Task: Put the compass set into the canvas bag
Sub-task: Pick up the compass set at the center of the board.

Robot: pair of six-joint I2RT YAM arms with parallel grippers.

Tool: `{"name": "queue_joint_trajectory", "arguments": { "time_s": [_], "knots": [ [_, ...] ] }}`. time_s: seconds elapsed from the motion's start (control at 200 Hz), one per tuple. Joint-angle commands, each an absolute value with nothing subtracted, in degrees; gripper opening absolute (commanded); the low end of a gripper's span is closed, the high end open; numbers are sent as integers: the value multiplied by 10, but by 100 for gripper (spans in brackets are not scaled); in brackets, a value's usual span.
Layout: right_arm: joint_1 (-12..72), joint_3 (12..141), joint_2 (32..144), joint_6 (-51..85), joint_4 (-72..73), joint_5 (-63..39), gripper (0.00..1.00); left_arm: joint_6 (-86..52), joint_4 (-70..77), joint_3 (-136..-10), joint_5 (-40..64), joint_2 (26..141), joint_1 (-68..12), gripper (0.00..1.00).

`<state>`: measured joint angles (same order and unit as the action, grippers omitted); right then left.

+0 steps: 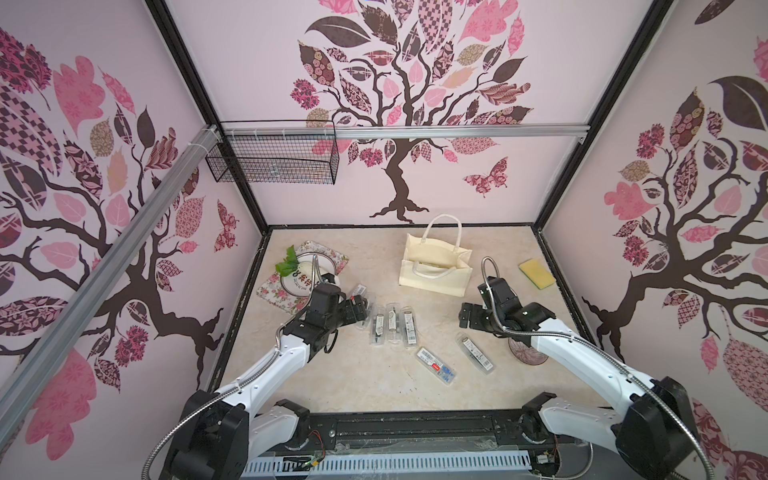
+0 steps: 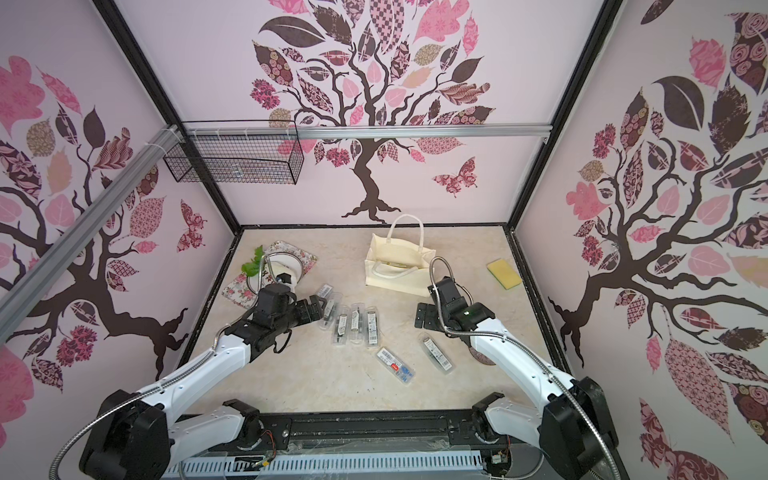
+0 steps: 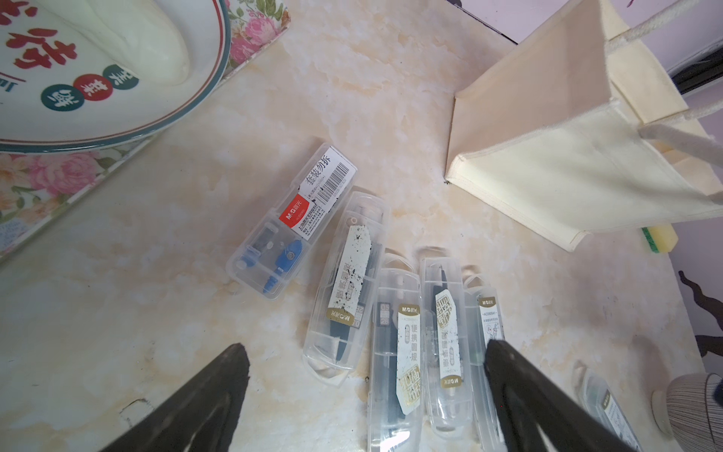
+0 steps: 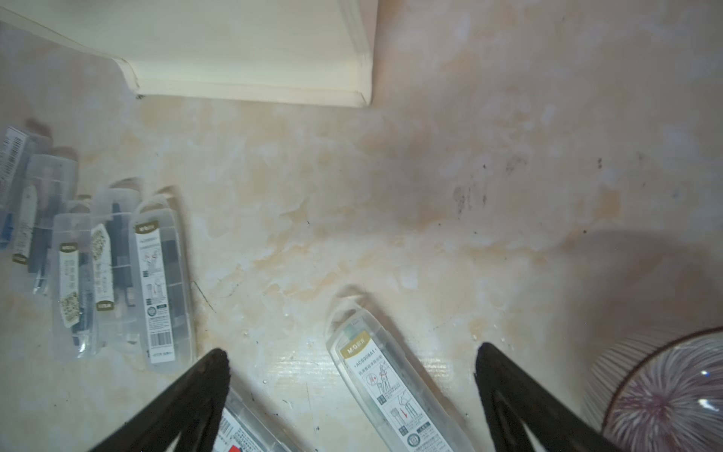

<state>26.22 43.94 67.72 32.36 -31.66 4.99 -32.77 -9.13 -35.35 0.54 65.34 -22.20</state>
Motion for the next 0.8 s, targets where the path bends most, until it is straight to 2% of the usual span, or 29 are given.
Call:
{"name": "queue_joint_trajectory", "arguments": {
  "time_s": [0.0, 0.29, 0.495, 0.675, 0.795],
  "knots": [
    [263, 419, 709, 360, -306, 19, 100, -332, -63, -353, 7, 639, -224, 97],
    [274, 362, 772, 383, -265, -14, 99, -332, -52, -349, 9, 644, -224, 97],
    [290, 342, 782, 395, -261, -23, 89, -334, -28, -345, 14, 664, -224, 97],
    [300, 330, 831, 391, -251, -39, 75, -338, -18, -344, 23, 677, -224, 97],
    [316, 347, 869, 380, -263, -19, 74, -339, -17, -341, 23, 675, -224, 97]
  ]
}}
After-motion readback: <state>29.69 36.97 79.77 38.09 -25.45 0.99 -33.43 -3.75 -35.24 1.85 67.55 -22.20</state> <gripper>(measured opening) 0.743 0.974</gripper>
